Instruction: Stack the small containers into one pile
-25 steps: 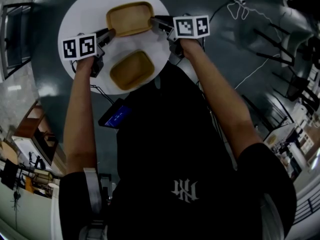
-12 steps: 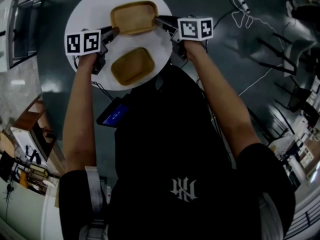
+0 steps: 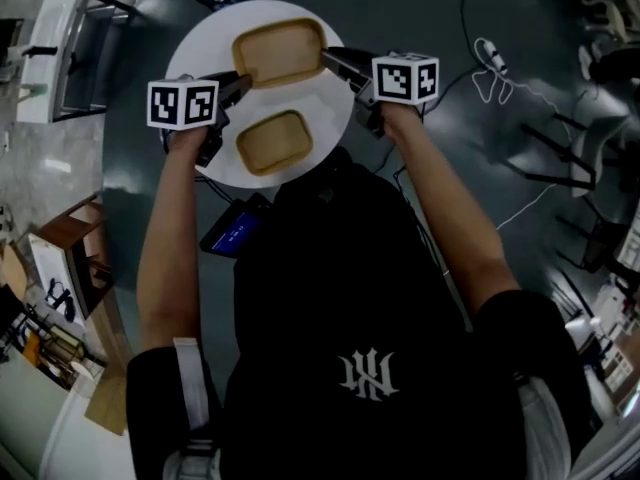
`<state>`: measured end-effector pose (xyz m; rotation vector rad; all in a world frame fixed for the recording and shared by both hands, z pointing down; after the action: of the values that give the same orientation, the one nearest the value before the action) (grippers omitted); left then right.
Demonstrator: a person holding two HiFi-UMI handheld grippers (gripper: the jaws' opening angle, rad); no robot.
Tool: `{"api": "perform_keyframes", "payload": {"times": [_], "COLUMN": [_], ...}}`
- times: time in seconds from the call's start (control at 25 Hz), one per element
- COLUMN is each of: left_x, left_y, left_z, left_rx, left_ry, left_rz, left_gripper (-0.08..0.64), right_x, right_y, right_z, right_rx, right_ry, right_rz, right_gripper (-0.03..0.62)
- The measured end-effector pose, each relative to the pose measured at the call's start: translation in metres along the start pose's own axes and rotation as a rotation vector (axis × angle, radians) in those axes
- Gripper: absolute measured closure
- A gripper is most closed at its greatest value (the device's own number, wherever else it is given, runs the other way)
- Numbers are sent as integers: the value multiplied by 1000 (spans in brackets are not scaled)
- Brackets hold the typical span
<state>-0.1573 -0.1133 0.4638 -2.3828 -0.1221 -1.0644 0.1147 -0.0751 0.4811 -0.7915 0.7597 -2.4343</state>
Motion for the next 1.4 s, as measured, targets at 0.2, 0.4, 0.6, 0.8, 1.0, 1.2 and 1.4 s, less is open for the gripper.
{"api": "perform_keyframes", "payload": {"times": [0.2, 0.4, 0.6, 0.8, 1.0, 1.2, 1.4], "left_x": [-26, -45, -57, -70, -71, -62, -47], "left_y": [-22, -62, -103, -139, -170, -186, -197], "left_z": [25, 38, 45, 43, 41, 33, 20], "left_rx": [-17, -40, -96, -158, -213, -251, -299], "left_ry": [35, 74, 107, 138, 152, 146, 127], "left_rz": [59, 93, 144, 172, 157, 120, 89], "left_gripper": [465, 463, 463, 463, 463, 463, 463], "right_x": [-12, -14, -13, -2, 3, 8, 14], "right_y": [4, -11, -31, -49, -80, -108, -124], "right_z": [-25, -45, -60, -77, -80, -70, -60], "right_rx": [-62, -101, -154, -228, -229, -190, -170], "right_ry": [57, 112, 170, 211, 233, 220, 193], "right_rz": [-10, -57, -134, -236, -339, -425, -487], "right_gripper": [508, 508, 508, 508, 508, 508, 508]}}
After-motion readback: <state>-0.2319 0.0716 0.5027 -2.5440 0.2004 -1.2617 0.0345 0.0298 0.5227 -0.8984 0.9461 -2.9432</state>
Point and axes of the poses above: the fingertips, and each gripper's own axes: x forward along the fingers, z to its right, y out of its top, the point moved 9 cm from there along -x, backward along the fingers, and after that the axes turned 5 degrees about -x, right-handed, at the moved point
